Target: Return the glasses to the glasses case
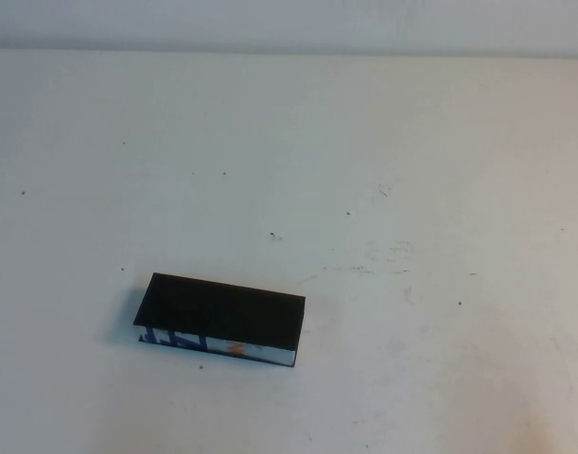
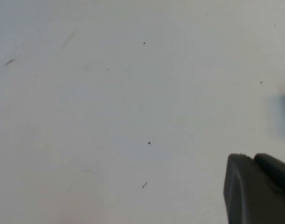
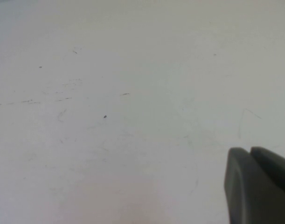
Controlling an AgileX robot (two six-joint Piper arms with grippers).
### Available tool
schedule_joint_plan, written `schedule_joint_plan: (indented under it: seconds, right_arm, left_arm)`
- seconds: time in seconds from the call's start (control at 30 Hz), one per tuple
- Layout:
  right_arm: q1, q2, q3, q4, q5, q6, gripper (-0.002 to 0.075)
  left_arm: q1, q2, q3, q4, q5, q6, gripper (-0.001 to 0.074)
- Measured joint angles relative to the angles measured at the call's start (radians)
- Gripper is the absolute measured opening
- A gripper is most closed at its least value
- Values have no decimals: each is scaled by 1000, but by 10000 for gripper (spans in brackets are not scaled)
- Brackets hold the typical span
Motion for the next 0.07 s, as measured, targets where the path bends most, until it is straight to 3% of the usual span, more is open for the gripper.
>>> schedule_joint_plan:
  seconds: [0.07]
  right_arm:
    - [0, 0, 0, 0, 0, 0, -11]
  left_arm:
    - [0, 0, 0, 0, 0, 0, -4]
